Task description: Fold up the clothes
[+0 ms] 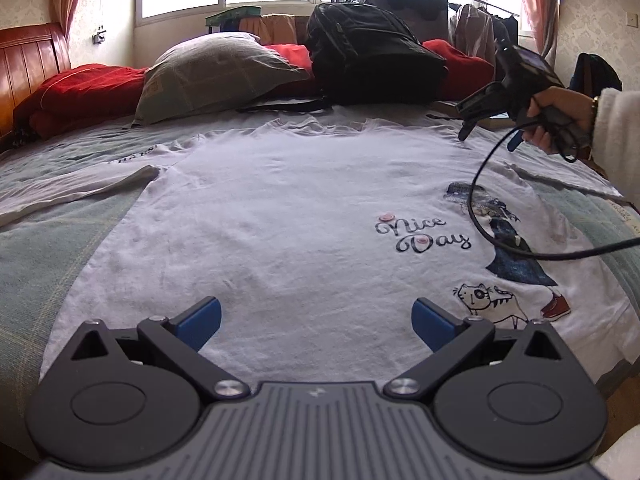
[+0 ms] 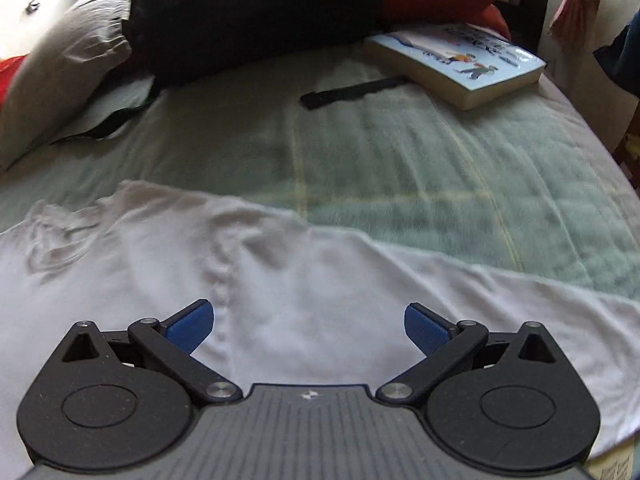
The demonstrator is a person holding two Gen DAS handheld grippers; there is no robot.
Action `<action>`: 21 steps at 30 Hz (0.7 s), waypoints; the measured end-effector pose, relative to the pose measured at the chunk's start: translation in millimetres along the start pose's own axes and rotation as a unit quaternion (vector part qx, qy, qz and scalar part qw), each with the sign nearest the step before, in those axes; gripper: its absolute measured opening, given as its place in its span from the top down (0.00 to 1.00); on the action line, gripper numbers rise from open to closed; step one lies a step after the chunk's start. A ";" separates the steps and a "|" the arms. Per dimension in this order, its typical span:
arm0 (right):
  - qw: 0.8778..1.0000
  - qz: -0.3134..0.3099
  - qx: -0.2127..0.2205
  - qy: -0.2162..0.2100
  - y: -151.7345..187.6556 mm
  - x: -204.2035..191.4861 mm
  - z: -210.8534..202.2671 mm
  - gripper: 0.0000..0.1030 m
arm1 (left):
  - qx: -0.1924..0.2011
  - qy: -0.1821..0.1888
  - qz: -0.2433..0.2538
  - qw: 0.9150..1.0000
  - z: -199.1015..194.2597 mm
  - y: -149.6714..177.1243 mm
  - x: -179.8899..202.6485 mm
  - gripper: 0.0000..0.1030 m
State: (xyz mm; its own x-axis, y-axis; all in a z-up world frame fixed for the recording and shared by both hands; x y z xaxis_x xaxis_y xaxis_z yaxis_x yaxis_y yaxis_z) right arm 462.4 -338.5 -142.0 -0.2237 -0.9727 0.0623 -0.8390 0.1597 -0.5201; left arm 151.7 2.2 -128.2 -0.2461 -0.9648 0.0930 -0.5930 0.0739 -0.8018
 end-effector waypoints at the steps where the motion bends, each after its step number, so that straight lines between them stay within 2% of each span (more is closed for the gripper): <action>1: 1.000 0.003 -0.007 0.012 -1.7 1.1 8.8 0.00 | -0.002 -0.003 0.000 1.000 1.1 0.6 -1.7 0.02; 7: 0.999 0.039 0.020 0.026 -26.2 6.5 36.6 0.00 | -0.008 -0.009 -0.011 1.000 5.4 1.3 -10.6 0.02; 10: 0.998 0.050 0.027 0.015 -39.6 10.7 44.5 0.00 | -0.009 -0.010 -0.010 1.000 5.8 0.7 -10.6 0.02; 16: 0.995 0.073 0.067 -0.021 -43.3 28.5 0.5 0.00 | -0.005 -0.013 -0.006 1.000 3.6 -1.2 -9.1 0.02; 19: 0.998 0.047 0.032 -0.024 -22.7 32.0 -13.9 0.00 | -0.005 -0.012 -0.001 1.000 3.8 -1.1 -6.5 0.02; 21: 1.000 0.024 0.012 -0.009 -5.7 33.4 -10.9 0.00 | -0.006 -0.012 0.001 1.000 4.5 -0.7 -5.0 0.02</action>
State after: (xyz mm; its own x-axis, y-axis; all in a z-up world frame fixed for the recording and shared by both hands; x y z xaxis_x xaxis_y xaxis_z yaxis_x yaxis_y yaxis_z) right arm 454.3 -370.1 -127.7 -0.2543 -0.9669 0.0213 -0.8158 0.2026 -0.5417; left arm 156.8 5.8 -130.8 -0.2300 -0.9701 0.0770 -0.6018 0.0796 -0.7947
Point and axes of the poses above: each gripper's, at about its wrist camera, not at the fingertips, and z roughly the way its jaws point, x to its right, y to its underside, the point moved 9 cm from there along z, roughly the way its jaws point, and after that the axes turned 8 degrees about y, right-handed, at the moved point
